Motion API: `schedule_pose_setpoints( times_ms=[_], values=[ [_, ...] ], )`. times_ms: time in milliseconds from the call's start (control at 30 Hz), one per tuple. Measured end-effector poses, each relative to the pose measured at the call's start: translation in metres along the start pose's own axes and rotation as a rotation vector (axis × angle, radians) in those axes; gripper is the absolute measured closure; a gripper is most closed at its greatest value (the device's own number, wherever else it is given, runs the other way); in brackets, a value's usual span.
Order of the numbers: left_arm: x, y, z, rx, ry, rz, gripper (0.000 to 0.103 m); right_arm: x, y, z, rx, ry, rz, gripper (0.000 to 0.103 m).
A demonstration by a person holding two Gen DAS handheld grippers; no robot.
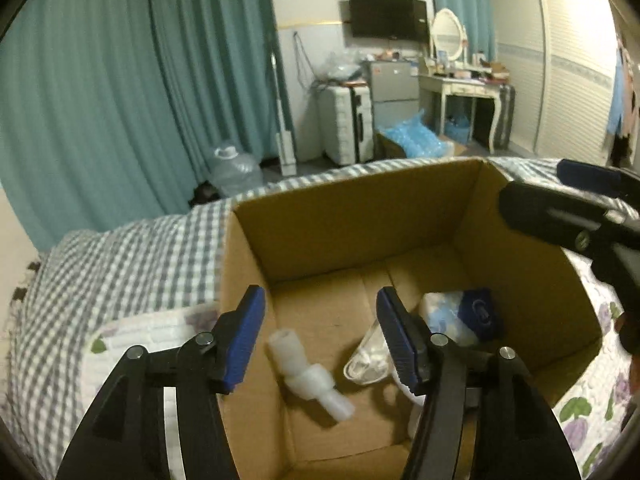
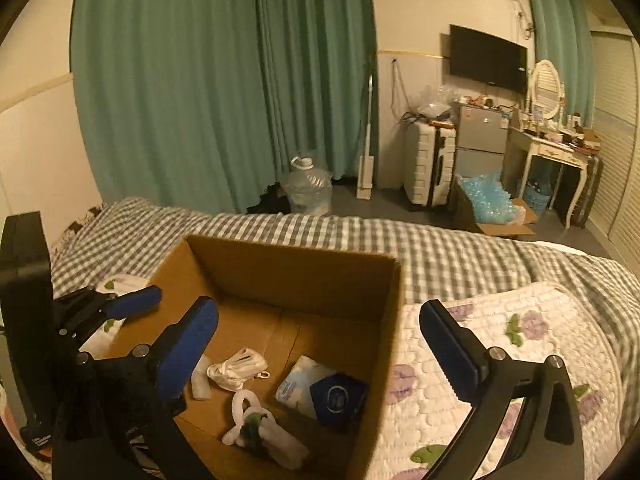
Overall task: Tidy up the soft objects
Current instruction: 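Lower the blue tissue pack and white baby shoe into the box, opening both grippers, then grasp the large white tissue pack with the right gripper while the left grasps the cream lace cloth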
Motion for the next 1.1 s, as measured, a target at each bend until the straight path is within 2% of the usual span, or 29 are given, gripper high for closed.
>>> schedule_pose_setpoints(
  times_ms=[200, 300, 333, 367, 533, 633, 733, 833, 967, 1100],
  values=[
    [0.018, -0.007, -0.045, 0.027, 0.061, -0.001, 0.044, 0.025, -0.004, -0.063, -0.035, 0.047, -0.026, 0.002],
    [0.034, -0.016, -0.087, 0.023, 0.117, -0.020, 0.040, 0.039, -0.014, -0.112, -0.059, 0.087, -0.068, 0.002],
    [0.040, -0.018, -0.106, 0.026, 0.142, -0.023, 0.029, 0.042, -0.017, -0.124, -0.062, 0.096, -0.074, 0.002],
    [0.044, -0.020, -0.122, 0.031, 0.166, -0.024, 0.024, 0.044, -0.021, -0.140, -0.067, 0.105, -0.082, 0.002],
    [0.059, -0.034, -0.213, 0.099, 0.309, -0.040, 0.023, 0.046, -0.041, -0.212, -0.071, 0.142, -0.099, 0.002],
    [0.056, -0.046, -0.247, 0.121, 0.325, -0.058, 0.023, 0.032, -0.054, -0.239, -0.058, 0.134, -0.118, 0.002],
    [0.043, -0.051, -0.269, 0.108, 0.339, -0.084, 0.023, 0.008, -0.064, -0.252, -0.062, 0.121, -0.141, 0.002],
    [0.020, -0.051, -0.273, 0.117, 0.308, -0.110, 0.023, -0.021, -0.070, -0.248, -0.041, 0.090, -0.124, 0.002],
    [-0.016, -0.045, -0.256, 0.091, 0.236, -0.136, 0.023, -0.068, -0.074, -0.223, -0.027, 0.032, -0.102, 0.002],
    [-0.061, -0.042, -0.226, 0.089, 0.148, -0.150, 0.023, -0.115, -0.075, -0.179, -0.033, -0.050, -0.084, 0.002]
  ],
)
Point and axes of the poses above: each gripper's, at about its wrist camera, not at the fingertips, and z roughly the way its jaws point, y to its right, x to its top, the point moved 10 cm from there along z, roughly the way its jaws point, and after that the axes turned 4 degrees about y, right-handed, at the moved point
